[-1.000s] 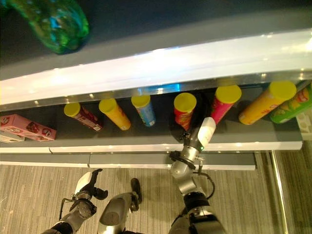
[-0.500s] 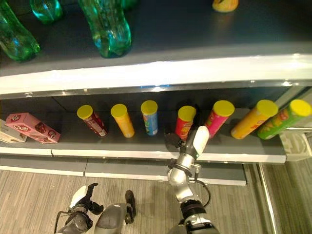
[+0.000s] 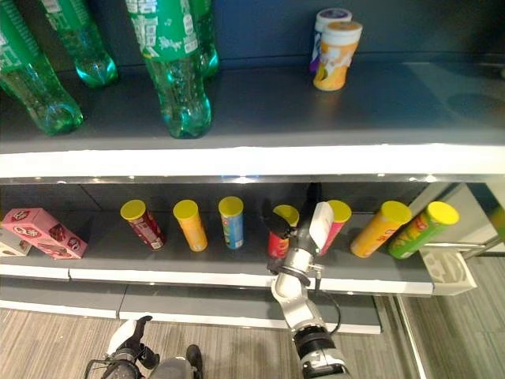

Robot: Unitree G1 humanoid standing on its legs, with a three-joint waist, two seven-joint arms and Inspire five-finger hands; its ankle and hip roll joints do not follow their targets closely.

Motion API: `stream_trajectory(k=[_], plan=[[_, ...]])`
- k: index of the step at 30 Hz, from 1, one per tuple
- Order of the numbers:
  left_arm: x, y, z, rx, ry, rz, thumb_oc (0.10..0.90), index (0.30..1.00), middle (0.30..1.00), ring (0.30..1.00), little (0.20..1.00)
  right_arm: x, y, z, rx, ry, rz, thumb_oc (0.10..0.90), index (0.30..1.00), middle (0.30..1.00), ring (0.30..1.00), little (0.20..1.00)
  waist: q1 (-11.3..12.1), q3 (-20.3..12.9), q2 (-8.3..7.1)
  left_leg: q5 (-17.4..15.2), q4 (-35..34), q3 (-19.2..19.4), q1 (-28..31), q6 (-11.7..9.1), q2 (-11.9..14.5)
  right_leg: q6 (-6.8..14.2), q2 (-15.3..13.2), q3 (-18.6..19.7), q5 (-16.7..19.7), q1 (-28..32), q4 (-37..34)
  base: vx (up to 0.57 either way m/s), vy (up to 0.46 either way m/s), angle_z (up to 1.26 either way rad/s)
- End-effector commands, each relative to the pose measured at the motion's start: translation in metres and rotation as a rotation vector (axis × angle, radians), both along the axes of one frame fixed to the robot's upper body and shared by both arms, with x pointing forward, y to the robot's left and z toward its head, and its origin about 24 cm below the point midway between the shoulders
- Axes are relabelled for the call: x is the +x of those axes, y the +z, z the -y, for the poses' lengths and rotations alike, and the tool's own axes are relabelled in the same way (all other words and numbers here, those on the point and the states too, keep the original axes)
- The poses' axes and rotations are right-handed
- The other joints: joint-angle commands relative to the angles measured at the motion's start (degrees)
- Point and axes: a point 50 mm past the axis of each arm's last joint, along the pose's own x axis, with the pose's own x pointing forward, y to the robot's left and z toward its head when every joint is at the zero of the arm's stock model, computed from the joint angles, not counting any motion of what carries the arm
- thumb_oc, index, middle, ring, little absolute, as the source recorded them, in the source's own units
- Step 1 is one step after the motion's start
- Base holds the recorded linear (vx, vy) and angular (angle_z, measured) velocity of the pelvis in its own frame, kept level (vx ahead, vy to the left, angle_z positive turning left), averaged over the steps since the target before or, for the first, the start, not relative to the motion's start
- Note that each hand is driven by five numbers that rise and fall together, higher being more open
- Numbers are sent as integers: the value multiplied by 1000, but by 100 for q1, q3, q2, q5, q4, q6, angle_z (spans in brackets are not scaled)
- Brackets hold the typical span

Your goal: Put the goods on the table back onto the shelves and tidy them up.

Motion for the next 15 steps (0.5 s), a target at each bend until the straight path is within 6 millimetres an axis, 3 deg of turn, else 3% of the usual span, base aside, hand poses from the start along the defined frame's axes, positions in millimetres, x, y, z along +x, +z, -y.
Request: stream_trajectory(k=[1, 6, 7, 8, 14, 15], plan=[[16, 4, 3, 24, -37, 33, 800, 900, 900, 900, 900, 11, 60, 2, -62, 19, 284, 800, 900, 900, 900, 900, 22, -215, 175, 411, -584, 163, -138, -179, 83, -278, 184, -62, -517, 472, 231, 0, 0, 0], [15, 3, 5, 16, -40, 19, 800, 900, 900, 900, 900, 3, 71, 8, -120, 11, 321, 800, 900, 900, 900, 900, -189, -359, 107, 482, -605, 199, -91, -247, 134, -292, 260, -15, -482, 558, 74, -67, -19, -4], [12, 1, 3, 12, -14, 4, 800, 900, 900, 900, 900, -9, 69, 11, -136, 33, 306, 800, 900, 900, 900, 900, -373, -405, 54, 529, -598, 223, -55, -279, 189, -304, 306, 80, -481, 569, 16, -127, -38, -1], [12, 1, 3, 12, -13, 3, 800, 900, 900, 900, 900, -10, 69, 11, -136, 34, 304, 800, 900, 900, 900, 900, -376, -414, 71, 558, -610, 226, -66, -266, 201, -310, 322, 75, -450, 558, 4, -119, -48, -3], [7, -1, 5, -4, -7, -17, 800, 900, 900, 900, 900, -60, 42, 30, -132, 48, 188, 800, 900, 900, 900, 900, -835, -511, -100, 653, -478, 309, -125, -388, 321, -350, 508, 343, -350, 565, -311, -123, -65, -16], [4, -2, 2, -24, 36, -15, 800, 900, 900, 900, 900, -78, 34, 38, -154, 60, 118, 800, 900, 900, 900, 900, -1021, -404, -212, 675, 232, -60, -377, -495, 444, -374, 489, 673, -192, 465, -410, -192, -78, -81]])
